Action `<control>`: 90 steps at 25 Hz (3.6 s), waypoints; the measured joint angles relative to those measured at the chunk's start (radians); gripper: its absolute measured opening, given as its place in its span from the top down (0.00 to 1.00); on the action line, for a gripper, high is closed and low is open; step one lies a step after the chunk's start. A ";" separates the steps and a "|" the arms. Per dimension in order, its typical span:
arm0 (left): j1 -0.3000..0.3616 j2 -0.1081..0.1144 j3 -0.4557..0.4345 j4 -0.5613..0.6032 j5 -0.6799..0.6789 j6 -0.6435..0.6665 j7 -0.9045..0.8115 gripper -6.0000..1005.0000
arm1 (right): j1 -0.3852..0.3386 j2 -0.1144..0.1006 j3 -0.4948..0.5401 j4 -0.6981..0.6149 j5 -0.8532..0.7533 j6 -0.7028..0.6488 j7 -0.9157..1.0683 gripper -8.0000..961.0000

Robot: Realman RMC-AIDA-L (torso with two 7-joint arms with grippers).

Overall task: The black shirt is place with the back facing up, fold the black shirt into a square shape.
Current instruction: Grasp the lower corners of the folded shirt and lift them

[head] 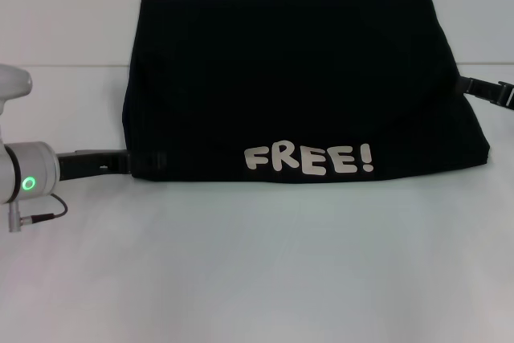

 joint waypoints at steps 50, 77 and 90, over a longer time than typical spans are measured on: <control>-0.026 0.011 0.015 0.039 0.130 0.052 -0.010 0.99 | -0.034 -0.076 -0.007 -0.017 -0.292 -0.018 0.212 0.38; -0.037 0.017 0.015 0.032 0.131 0.038 -0.006 0.99 | 0.025 0.012 -0.110 -0.004 -0.298 0.121 0.200 0.56; -0.031 0.014 0.015 0.031 0.131 0.031 -0.007 0.99 | -0.007 0.008 -0.098 -0.015 -0.275 0.074 0.167 0.88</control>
